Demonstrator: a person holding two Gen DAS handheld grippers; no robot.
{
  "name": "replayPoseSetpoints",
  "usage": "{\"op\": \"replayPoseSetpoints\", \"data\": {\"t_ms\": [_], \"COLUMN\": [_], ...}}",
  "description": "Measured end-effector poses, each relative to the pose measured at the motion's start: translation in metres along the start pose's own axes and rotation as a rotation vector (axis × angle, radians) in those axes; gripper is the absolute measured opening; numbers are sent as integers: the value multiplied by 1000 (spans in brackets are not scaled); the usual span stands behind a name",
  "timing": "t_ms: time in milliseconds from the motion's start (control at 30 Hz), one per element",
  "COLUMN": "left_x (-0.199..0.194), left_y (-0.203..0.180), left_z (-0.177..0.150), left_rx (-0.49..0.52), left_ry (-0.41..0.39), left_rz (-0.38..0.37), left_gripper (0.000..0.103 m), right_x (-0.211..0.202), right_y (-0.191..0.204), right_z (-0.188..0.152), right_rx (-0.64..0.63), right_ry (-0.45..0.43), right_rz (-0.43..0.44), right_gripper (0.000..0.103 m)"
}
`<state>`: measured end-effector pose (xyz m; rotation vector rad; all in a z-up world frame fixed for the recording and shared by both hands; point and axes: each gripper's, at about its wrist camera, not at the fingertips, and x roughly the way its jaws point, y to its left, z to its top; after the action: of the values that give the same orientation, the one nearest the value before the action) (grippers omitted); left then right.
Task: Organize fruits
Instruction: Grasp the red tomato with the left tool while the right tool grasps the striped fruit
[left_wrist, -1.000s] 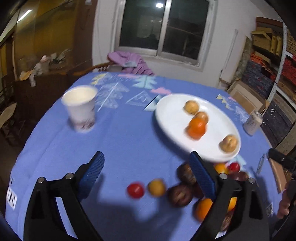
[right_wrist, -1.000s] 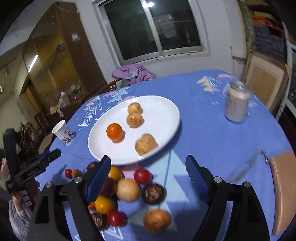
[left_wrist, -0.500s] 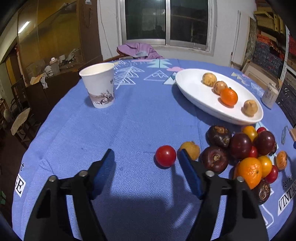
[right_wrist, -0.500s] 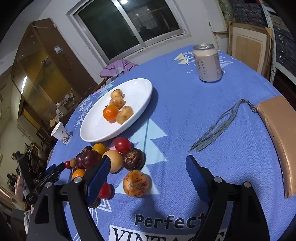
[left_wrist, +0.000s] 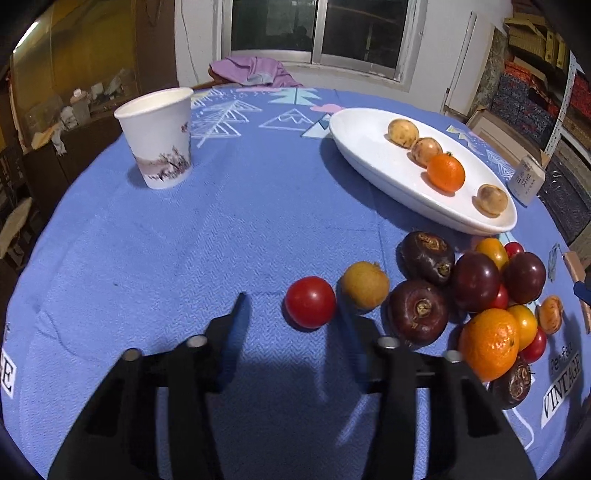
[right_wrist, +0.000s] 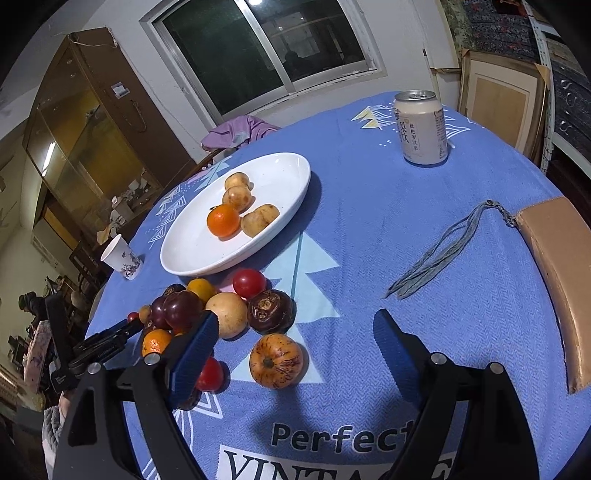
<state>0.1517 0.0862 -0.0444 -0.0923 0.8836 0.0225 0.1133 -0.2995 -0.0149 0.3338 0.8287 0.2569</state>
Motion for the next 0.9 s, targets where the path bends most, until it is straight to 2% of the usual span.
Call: {"op": "replayPoseSetpoints", "data": {"t_ms": [67, 600, 700, 800, 900], "left_x": [0, 3, -1, -13, -26], "left_y": [-3, -3, -4, -7, -5], "left_z": [0, 6, 6, 5, 2], "left_rx": [16, 4, 13, 36, 24], "left_ry": [-1, -7, -30, -77, -93], "left_rz": [-19, -51, -52, -15, -9], "left_gripper": [28, 25, 24, 24, 24], "right_x": [0, 3, 2, -3, -11], "right_y": [0, 3, 4, 9, 18], "right_z": [-1, -3, -4, -6, -20], "right_rx": [-2, -20, -28, -62, -141], "right_ry": [0, 12, 14, 14, 18], "right_rz": [-1, -9, -4, 5, 6], "right_gripper": [87, 88, 88, 88, 88]}}
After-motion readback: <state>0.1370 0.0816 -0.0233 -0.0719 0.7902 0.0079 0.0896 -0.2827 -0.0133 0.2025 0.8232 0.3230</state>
